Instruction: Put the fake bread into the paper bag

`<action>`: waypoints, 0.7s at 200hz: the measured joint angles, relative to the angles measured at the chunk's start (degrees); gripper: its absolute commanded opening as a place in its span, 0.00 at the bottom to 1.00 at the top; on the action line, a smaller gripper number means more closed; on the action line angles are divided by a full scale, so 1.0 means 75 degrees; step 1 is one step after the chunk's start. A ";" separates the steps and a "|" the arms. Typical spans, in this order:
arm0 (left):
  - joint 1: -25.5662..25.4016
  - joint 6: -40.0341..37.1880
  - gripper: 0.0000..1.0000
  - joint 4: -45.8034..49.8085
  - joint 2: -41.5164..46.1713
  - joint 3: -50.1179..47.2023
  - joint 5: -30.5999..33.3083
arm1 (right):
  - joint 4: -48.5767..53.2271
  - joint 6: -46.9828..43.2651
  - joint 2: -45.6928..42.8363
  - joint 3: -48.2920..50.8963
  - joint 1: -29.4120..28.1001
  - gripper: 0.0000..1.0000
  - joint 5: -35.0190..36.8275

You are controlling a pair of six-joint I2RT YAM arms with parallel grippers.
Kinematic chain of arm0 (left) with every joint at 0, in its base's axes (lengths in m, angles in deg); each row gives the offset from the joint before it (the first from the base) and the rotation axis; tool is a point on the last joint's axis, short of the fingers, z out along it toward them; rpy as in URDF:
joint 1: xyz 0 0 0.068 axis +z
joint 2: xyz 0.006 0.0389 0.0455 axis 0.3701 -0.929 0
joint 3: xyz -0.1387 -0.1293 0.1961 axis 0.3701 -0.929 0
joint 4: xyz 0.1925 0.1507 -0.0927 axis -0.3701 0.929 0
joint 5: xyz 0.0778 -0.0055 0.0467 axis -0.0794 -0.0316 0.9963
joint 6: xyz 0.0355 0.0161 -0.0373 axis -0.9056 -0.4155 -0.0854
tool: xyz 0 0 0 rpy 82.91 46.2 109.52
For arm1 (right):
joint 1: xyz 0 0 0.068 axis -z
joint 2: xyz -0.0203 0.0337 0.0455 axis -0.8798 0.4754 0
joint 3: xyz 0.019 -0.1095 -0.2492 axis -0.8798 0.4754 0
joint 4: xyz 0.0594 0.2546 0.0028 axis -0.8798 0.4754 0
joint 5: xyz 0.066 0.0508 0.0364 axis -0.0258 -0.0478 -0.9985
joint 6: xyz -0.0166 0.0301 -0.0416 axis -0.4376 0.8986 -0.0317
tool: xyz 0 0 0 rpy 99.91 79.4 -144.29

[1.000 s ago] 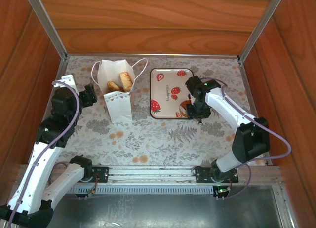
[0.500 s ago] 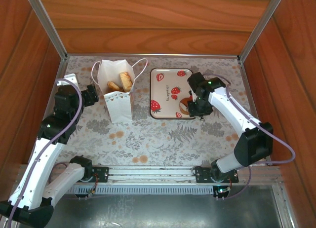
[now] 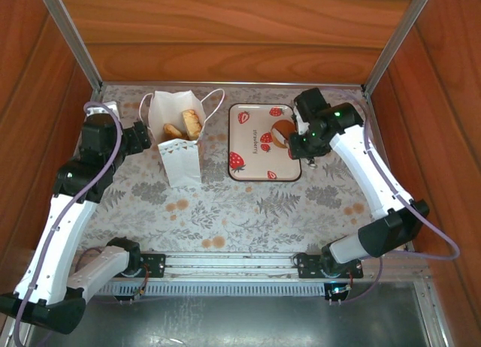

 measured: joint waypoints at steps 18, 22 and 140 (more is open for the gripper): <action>0.0050 0.0000 0.86 0.0181 -0.0189 0.0137 -0.0128 | 0.0125 -0.0041 0.0000 -0.0498 -0.0012 0.48 0.0000; 0.0076 -0.0003 0.87 0.0219 -0.0224 0.0163 -0.0152 | 0.0160 -0.0050 0.0000 -0.0612 -0.0015 0.48 -0.0006; 0.0289 0.0055 0.86 0.0787 -0.0877 0.0414 -0.0892 | 0.0778 -0.0495 0.1428 -0.4677 -0.1428 0.48 0.0303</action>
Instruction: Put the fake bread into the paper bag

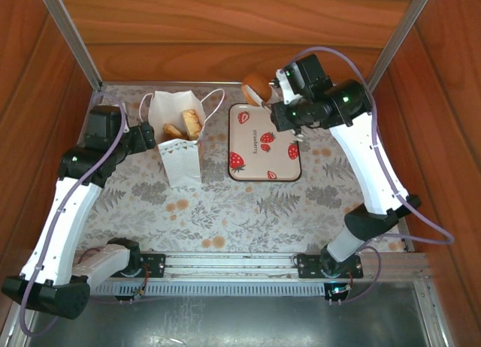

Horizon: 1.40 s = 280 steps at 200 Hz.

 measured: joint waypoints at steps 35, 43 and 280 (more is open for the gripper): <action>0.0003 -0.0003 0.85 0.0146 -0.0411 0.0000 0.0111 | 0.0169 -0.0157 0.0711 -0.1378 -0.0551 0.48 0.0219; 0.0003 0.0000 0.85 0.0172 -0.0487 0.0000 0.0152 | 0.0201 -0.0189 0.0868 -0.1670 -0.0682 0.48 0.0245; 0.0003 0.0184 0.41 -0.0055 -0.0813 0.0000 0.0023 | -0.0312 -0.0781 0.3555 -0.3048 -0.2483 0.50 -0.0638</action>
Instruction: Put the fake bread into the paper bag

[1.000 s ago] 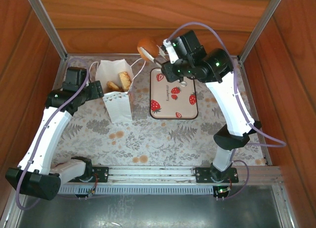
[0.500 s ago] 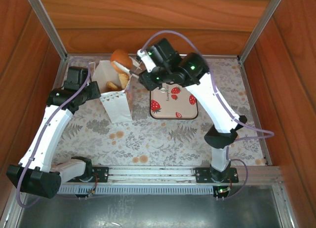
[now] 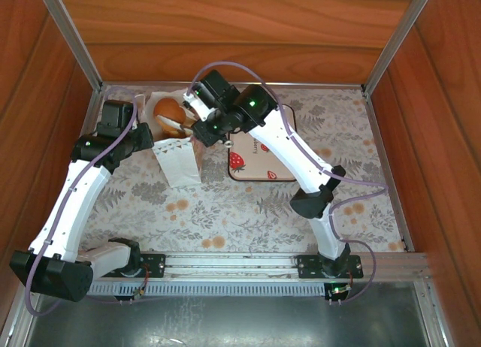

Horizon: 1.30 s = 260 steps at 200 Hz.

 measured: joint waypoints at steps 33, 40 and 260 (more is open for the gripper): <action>0.0000 0.0003 0.41 -0.0026 0.0000 -0.0003 -0.0023 | 0.0009 -0.0143 0.0085 -0.0023 0.0000 0.51 0.0102; 0.0000 0.0003 0.41 -0.0029 0.0000 -0.0003 -0.0026 | 0.0009 -0.0169 0.0117 -0.0029 -0.0009 0.52 0.0169; 0.0044 0.0000 0.52 -0.0166 0.0411 -0.0067 -0.0134 | -0.0385 -0.0402 -0.1040 0.0612 -0.0050 0.66 0.1014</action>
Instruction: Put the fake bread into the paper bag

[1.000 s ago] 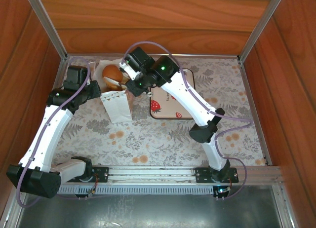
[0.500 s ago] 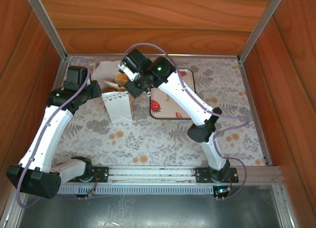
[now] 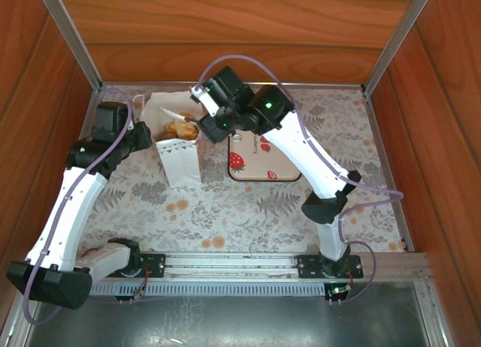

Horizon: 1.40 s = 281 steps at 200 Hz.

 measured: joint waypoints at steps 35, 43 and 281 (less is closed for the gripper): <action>0.0006 0.0032 0.66 -0.0015 0.0055 0.0026 -0.0026 | -0.0143 0.0087 -0.0615 0.0251 0.0000 0.65 0.0143; 0.0012 0.0012 0.68 -0.0015 0.0087 0.0032 -0.0055 | -0.0140 0.0105 -0.0746 0.0388 0.0000 0.65 0.0172; 0.0041 -0.0041 0.83 -0.0787 0.2570 -0.0988 0.1268 | 0.0012 0.1198 -0.4724 0.4086 0.0962 0.64 0.1699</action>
